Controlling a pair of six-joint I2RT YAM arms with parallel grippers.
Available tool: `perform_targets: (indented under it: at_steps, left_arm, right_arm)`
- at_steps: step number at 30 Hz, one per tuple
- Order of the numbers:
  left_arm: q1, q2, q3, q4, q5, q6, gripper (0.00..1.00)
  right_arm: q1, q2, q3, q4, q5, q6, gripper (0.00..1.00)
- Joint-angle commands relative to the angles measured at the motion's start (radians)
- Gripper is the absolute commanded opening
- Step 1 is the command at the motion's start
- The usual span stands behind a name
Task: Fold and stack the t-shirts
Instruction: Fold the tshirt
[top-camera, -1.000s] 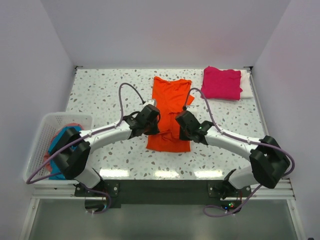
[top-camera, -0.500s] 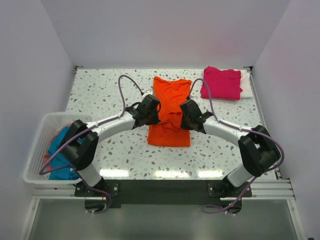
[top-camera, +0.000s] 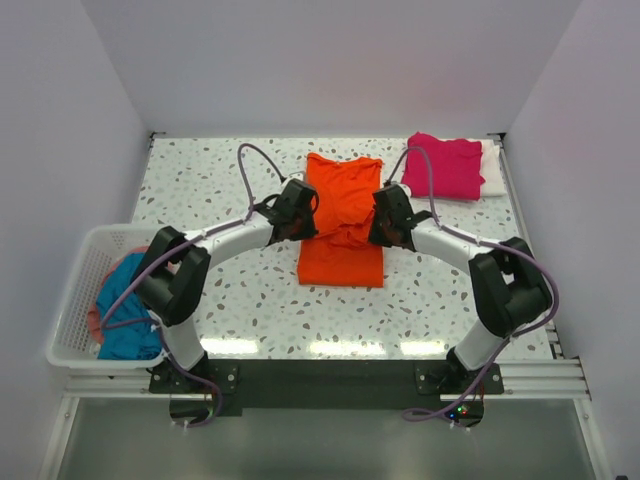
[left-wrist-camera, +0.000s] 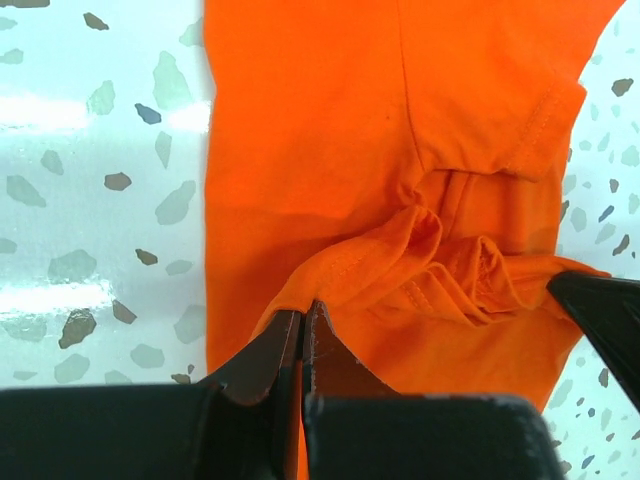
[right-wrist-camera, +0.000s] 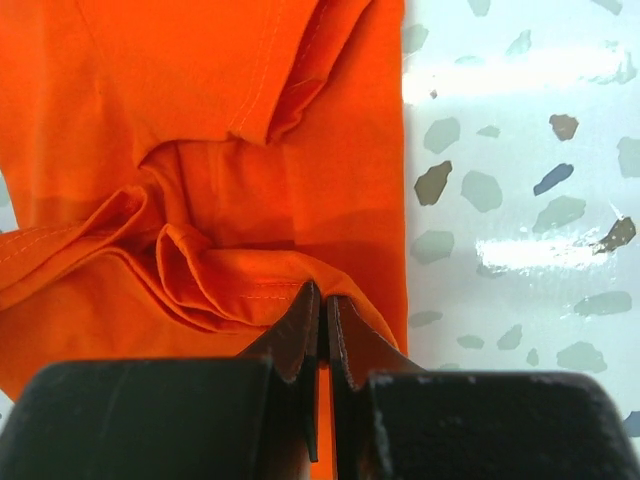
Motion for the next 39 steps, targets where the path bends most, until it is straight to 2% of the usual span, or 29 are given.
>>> perform_targets:
  at_steps: [1,10,13,15,17,18,20,22,26,28,30,31,34,35,39]
  left_arm:
    - [0.022,0.010,0.043,0.051,0.013,0.028,0.00]
    - [0.077,0.052,0.060,0.077,0.042,0.051,0.00]
    - [0.092,0.066,0.070,0.088,0.059,0.062,0.00]
    - [0.102,0.071,0.080,0.108,0.091,0.071,0.09]
    - [0.109,0.085,0.101,0.117,0.125,0.091,0.25]
    - [0.111,0.089,0.109,0.116,0.134,0.097,0.45]
    - [0.114,0.082,0.123,0.114,0.140,0.115,0.61]
    - [0.117,0.051,0.121,0.105,0.125,0.126,0.63]
    - [0.118,-0.015,0.097,0.056,0.073,0.132,0.64]
    - [0.112,-0.044,0.075,0.041,0.055,0.129,0.61]
    - [0.100,-0.058,0.058,0.027,0.061,0.126,0.49]
    - [0.092,-0.064,0.042,0.028,0.067,0.126,0.45]
    - [0.043,-0.055,0.020,0.037,0.078,0.119,0.31]
    - [0.031,-0.046,0.020,0.039,0.078,0.117,0.26]
    - [-0.012,0.016,0.037,0.054,0.111,0.103,0.17]
  right_arm:
    - [-0.034,0.018,0.054,0.068,-0.024,-0.015,0.00]
    - [-0.072,0.084,0.114,0.072,-0.076,-0.023,0.01]
    - [-0.092,0.096,0.132,0.071,-0.096,-0.016,0.07]
    - [-0.106,0.110,0.155,0.069,-0.120,-0.012,0.22]
    - [-0.121,0.118,0.181,0.057,-0.130,-0.013,0.38]
    - [-0.124,0.116,0.190,0.053,-0.133,-0.015,0.48]
    - [-0.138,0.106,0.203,0.039,-0.137,-0.019,0.57]
    - [-0.149,0.083,0.197,0.036,-0.136,-0.027,0.62]
    - [-0.147,0.006,0.143,0.030,-0.117,-0.044,0.61]
    - [-0.144,-0.038,0.091,0.036,-0.133,-0.044,0.59]
    - [-0.118,-0.077,0.056,0.051,-0.139,-0.044,0.54]
    - [-0.103,-0.083,0.034,0.056,-0.133,-0.052,0.46]
    - [-0.020,-0.065,0.037,0.053,-0.113,-0.075,0.35]
    - [-0.002,-0.048,0.046,0.051,-0.108,-0.079,0.33]
    - [0.041,0.055,0.118,0.037,-0.131,-0.093,0.27]
